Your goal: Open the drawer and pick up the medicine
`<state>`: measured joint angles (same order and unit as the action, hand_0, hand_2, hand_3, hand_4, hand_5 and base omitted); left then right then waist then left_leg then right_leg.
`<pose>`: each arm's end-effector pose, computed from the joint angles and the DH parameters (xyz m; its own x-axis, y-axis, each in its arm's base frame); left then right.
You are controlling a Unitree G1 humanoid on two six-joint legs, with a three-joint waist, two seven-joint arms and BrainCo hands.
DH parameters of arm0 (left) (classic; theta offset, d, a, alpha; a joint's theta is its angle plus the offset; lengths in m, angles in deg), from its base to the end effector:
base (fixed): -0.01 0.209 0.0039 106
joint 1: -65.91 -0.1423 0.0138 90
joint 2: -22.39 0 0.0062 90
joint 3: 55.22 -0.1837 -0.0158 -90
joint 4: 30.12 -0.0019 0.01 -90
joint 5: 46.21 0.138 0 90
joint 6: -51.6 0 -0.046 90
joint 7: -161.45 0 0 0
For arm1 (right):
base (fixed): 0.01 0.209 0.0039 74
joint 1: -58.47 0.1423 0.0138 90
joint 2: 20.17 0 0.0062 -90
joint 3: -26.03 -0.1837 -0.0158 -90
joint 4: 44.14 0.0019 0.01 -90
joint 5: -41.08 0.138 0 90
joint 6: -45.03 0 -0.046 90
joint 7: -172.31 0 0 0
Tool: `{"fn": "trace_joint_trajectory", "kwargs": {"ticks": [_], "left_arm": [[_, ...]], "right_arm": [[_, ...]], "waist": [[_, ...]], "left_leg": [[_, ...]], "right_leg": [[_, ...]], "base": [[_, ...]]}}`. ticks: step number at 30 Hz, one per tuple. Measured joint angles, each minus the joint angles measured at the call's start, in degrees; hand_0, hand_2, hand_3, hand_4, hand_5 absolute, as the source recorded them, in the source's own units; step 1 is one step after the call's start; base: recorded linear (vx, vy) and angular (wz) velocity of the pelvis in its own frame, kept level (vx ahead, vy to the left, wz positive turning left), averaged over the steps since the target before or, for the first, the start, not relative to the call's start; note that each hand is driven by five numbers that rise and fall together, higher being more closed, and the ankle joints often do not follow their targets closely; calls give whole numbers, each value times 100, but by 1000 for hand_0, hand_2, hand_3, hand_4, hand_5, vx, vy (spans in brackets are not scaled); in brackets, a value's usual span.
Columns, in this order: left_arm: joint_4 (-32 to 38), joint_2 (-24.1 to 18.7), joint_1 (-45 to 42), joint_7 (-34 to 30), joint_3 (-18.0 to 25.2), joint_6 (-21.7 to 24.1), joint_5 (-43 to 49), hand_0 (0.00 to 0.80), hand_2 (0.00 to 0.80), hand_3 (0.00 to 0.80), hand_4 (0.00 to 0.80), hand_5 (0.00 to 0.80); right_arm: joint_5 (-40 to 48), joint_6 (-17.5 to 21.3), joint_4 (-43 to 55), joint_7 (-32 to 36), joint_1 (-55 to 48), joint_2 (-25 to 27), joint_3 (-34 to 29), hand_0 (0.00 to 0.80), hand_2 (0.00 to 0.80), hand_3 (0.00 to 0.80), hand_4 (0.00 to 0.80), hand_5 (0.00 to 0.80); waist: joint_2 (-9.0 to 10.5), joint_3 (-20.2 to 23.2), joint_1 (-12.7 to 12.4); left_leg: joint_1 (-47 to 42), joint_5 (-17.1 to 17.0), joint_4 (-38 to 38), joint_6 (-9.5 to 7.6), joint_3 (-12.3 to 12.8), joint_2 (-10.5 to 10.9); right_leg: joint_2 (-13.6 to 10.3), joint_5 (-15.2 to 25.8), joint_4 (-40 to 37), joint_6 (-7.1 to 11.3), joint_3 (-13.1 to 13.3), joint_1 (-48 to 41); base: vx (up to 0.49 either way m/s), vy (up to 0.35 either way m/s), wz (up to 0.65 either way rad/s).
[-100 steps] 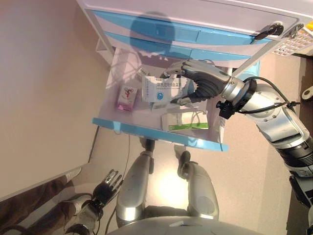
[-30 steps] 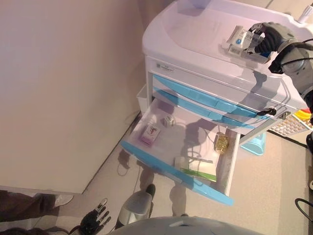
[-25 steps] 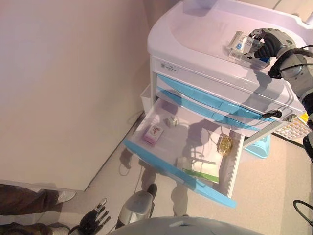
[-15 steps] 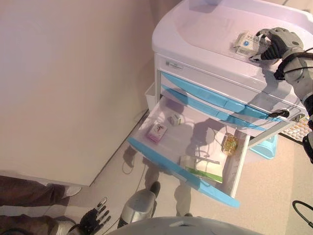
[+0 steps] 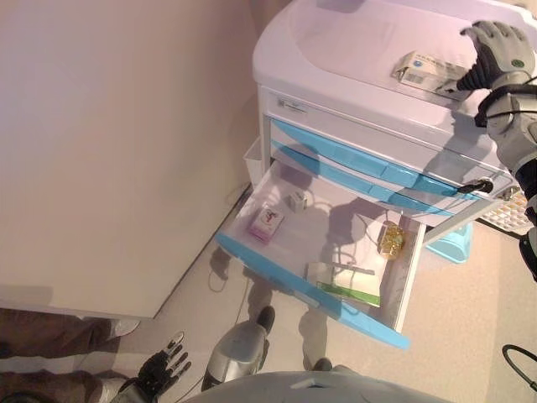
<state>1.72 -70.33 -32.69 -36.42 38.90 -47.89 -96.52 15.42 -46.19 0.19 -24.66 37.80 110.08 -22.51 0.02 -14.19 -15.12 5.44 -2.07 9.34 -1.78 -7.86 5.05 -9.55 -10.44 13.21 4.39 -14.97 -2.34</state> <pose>0.0489 0.2640 -0.1014 0.5144 -0.0010 -0.8575 -0.6184 0.6924 -0.3718 0.3340 -0.2805 0.2754 0.8705 -0.0381 0.4907 0.4830 -0.1252 -0.8666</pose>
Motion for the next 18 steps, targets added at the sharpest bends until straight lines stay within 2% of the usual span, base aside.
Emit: {"fn": "trace_joint_trajectory", "kwargs": {"ticks": [5,8,10,12,16,18], "left_arm": [[251,-19,-42,-134,-372,724,1029,0,0,0,0,0],[443,-122,-23,-111,-696,1153,2023,0,0,0,0,0],[578,-254,80,96,-890,1334,2774,0,0,0,0,0],[577,-371,167,375,-1114,1352,3383,0,0,0,0,0],[576,-597,466,789,-1347,1333,4099,0,0,0,0,0],[587,-643,668,905,-1451,1250,4380,0,0,0,0,0]], "right_arm": [[67,-94,2013,30,39,416,-221,0,0,0,0,0],[448,-211,3182,528,-1,494,-676,0,0,0,0,0],[971,-433,4247,1150,-476,512,-1337,0,0,0,0,0],[1573,-658,5132,1865,-996,551,-1743,0,0,0,0,0],[2788,-1176,6559,3579,-2529,598,-2301,0,0,0,0,0],[3268,-1399,7044,4312,-3541,617,-2456,0,0,0,0,0]], "waist": [[65,-56,264],[107,-75,473],[140,-82,679],[141,-83,888],[156,-74,1483],[150,-70,1662]], "left_leg": [[-116,2,-95,-17,170,-18],[-192,17,-167,-33,380,-57],[-210,42,-171,-50,528,-88],[-278,68,-194,-76,700,-106],[-312,120,-200,-132,1106,-177],[-327,128,-244,-147,1262,-208]], "right_leg": [[23,17,-9,22,176,5],[28,39,-1,32,357,68],[44,82,-12,42,506,123],[45,119,-3,67,673,141],[87,278,-19,103,1050,298],[99,336,-16,110,1157,353]], "base": [[-43,-31,-19],[-51,-2,-32],[-35,14,-38],[-49,6,-46],[-60,-20,-54],[-61,-56,-46]]}}
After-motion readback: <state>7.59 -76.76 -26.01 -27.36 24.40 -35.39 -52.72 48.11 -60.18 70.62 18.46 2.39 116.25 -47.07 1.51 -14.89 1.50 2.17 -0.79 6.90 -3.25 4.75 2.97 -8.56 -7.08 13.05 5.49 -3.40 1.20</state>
